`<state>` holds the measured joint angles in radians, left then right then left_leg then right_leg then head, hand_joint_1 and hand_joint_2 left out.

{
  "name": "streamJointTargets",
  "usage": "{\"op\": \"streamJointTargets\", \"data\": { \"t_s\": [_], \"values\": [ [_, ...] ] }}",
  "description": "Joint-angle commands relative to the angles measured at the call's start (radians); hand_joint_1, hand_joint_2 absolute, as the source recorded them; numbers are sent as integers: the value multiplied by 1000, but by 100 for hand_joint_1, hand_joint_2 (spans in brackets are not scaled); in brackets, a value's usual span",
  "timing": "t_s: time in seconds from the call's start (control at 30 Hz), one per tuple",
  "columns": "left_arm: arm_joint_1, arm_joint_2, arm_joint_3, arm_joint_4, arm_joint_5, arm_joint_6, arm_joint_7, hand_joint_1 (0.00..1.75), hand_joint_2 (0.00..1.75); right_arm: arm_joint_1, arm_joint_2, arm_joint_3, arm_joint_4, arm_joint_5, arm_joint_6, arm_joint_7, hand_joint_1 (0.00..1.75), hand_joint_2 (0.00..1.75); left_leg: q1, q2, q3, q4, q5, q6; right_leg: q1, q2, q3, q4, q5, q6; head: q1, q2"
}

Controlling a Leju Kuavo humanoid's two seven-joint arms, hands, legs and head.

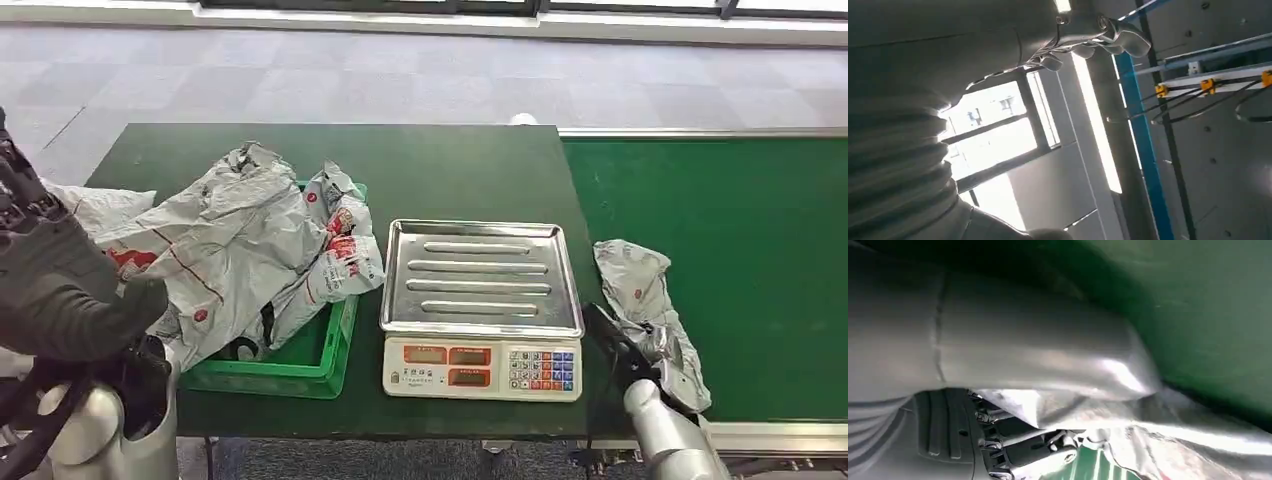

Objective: Moved the parcel from conveyor to table for the left to box.

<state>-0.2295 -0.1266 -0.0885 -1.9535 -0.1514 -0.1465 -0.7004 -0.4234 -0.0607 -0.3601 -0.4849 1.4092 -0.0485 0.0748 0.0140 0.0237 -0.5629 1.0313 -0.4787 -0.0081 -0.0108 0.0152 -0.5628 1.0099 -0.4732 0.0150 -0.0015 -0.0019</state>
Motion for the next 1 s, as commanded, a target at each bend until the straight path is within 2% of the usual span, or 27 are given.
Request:
{"op": "streamJointTargets", "data": {
  "t_s": [0.03,0.07,0.13,0.27,0.33,0.4,0.43,0.47,0.67,0.73,0.83,0.97,1.0],
  "values": [
    [14,17,-11,50,-8,14,2,0,175,49,24,35,39,9,-32,3,175,175,0,-8,-4,-6,4,1,0,-7,-2,-5,2,-1,0,0],
    [19,18,-11,44,-8,16,2,0,175,49,26,40,22,12,-37,2,175,175,0,-5,-2,-2,0,1,0,-4,0,-2,-1,-1,0,0],
    [34,24,-8,28,-12,27,2,0,175,61,40,54,-64,18,-76,7,175,175,-1,-8,-5,-4,3,1,-1,-6,-3,-4,-1,-1,0,0],
    [71,36,1,-12,-18,56,2,0,175,146,91,98,-436,57,-199,59,175,175,-1,-6,-5,-3,1,0,-1,-5,-4,-2,-2,-1,0,0],
    [83,41,0,-24,-15,56,2,0,175,174,105,115,-564,65,-111,92,175,175,-2,-5,-7,-2,0,0,-1,-4,-7,0,-3,-1,0,0],
    [93,39,-2,-35,-15,65,2,0,175,241,138,127,-816,105,-305,114,175,175,-2,-6,-12,-2,1,-2,-2,-6,-6,2,-3,-1,0,0],
    [96,40,-8,-37,-16,67,2,0,175,287,159,135,-997,137,-334,118,175,175,-3,-8,-14,-3,2,-2,-2,-7,-8,2,-3,-2,0,0],
    [96,40,-11,-37,-16,70,2,0,175,302,165,138,-1052,148,-302,122,175,175,-2,-9,-17,0,1,-2,-1,-8,-10,4,-4,-2,0,0],
    [94,39,-12,-34,-17,71,2,0,175,310,167,136,-1065,147,-314,121,175,175,-1,-12,-17,-3,2,-3,0,-11,-10,1,-4,-3,0,0],
    [90,39,-18,-26,-12,68,2,0,175,336,148,143,-1147,162,-447,123,175,175,-3,-15,-16,-7,5,-2,-1,-13,-9,-1,-4,-4,0,0],
    [81,37,-30,-15,-8,65,2,0,175,382,116,166,-1292,162,-444,148,175,175,-3,-17,-20,-3,4,-2,-2,-15,-11,2,-5,-3,0,0],
    [74,35,-40,-7,-7,67,2,0,175,394,126,127,-1369,162,-498,83,175,175,-2,-18,-20,-2,3,-2,-3,-17,-11,3,-6,-2,0,0],
    [71,35,-44,-3,-9,69,2,0,175,385,176,93,-1383,162,-524,7,175,175,-3,-18,-20,-3,4,-2,-3,-17,-11,2,-5,-3,0,0]
  ]
}}
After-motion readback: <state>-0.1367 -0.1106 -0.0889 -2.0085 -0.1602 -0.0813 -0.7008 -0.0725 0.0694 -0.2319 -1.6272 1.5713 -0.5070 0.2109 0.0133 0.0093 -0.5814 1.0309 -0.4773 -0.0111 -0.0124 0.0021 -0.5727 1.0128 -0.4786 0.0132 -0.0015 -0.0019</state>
